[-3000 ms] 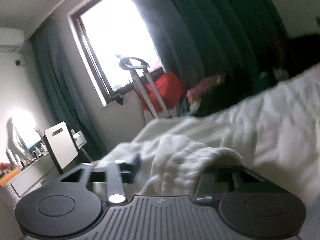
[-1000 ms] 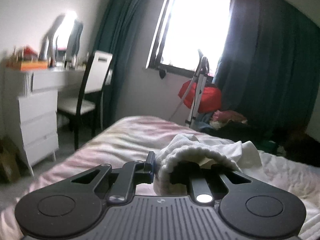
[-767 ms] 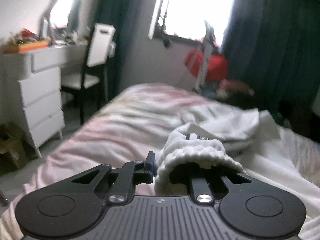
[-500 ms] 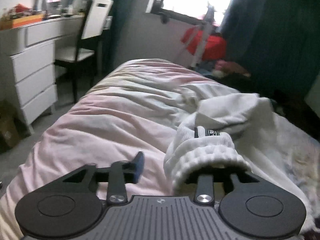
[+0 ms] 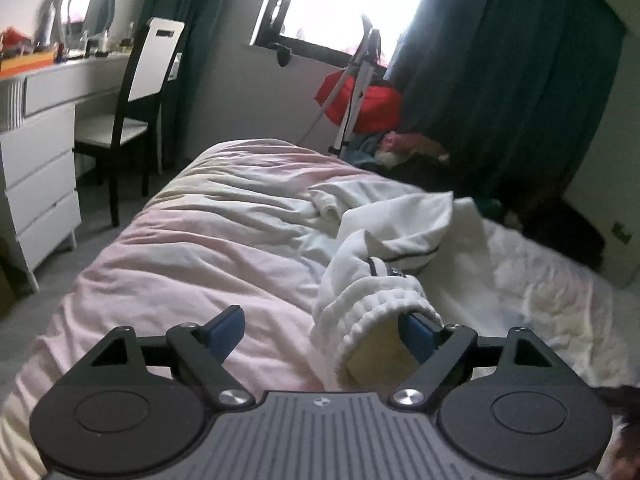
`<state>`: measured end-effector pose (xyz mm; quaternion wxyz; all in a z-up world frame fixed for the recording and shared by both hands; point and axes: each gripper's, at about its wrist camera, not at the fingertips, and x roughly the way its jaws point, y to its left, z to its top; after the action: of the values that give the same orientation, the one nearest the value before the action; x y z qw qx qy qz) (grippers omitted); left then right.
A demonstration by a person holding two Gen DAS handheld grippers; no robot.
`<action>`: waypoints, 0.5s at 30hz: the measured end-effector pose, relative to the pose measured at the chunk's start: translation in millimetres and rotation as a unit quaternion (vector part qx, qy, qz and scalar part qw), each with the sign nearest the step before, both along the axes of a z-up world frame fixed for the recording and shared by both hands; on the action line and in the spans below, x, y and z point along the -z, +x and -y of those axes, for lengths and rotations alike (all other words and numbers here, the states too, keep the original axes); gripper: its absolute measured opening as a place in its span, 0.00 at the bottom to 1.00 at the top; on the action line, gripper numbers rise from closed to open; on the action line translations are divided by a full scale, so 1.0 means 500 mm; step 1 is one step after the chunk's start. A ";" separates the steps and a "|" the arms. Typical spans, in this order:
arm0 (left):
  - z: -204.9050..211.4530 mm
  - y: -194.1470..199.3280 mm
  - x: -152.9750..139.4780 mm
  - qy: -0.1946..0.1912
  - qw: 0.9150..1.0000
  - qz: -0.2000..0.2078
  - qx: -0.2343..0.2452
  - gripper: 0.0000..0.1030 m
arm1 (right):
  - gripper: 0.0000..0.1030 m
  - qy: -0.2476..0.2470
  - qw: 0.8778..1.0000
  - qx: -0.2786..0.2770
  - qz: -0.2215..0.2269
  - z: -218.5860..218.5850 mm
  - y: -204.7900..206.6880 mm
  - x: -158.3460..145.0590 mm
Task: Fold clothes
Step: 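Lift the cuffs with both grippers and pull the sweatpants out flat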
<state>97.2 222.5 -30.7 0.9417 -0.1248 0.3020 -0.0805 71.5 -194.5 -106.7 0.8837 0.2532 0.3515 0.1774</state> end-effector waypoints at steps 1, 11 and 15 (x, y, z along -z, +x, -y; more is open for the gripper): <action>0.000 0.000 -0.002 -0.005 1.000 0.001 -0.001 0.83 | 0.79 0.016 1.000 0.015 -0.016 0.010 0.008 0.015; -0.051 -0.059 -0.042 -0.083 0.993 0.059 -0.065 0.92 | 0.79 0.132 0.984 0.051 -0.109 0.024 0.057 0.109; -0.041 -0.048 -0.041 -0.092 0.993 0.061 -0.040 0.96 | 0.77 0.127 0.986 0.037 -0.102 0.008 0.065 0.113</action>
<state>73.0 243.1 -10.4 0.9454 -0.2173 0.2302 -0.0775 104.1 -198.6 -163.0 0.8098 0.3930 0.4046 0.1614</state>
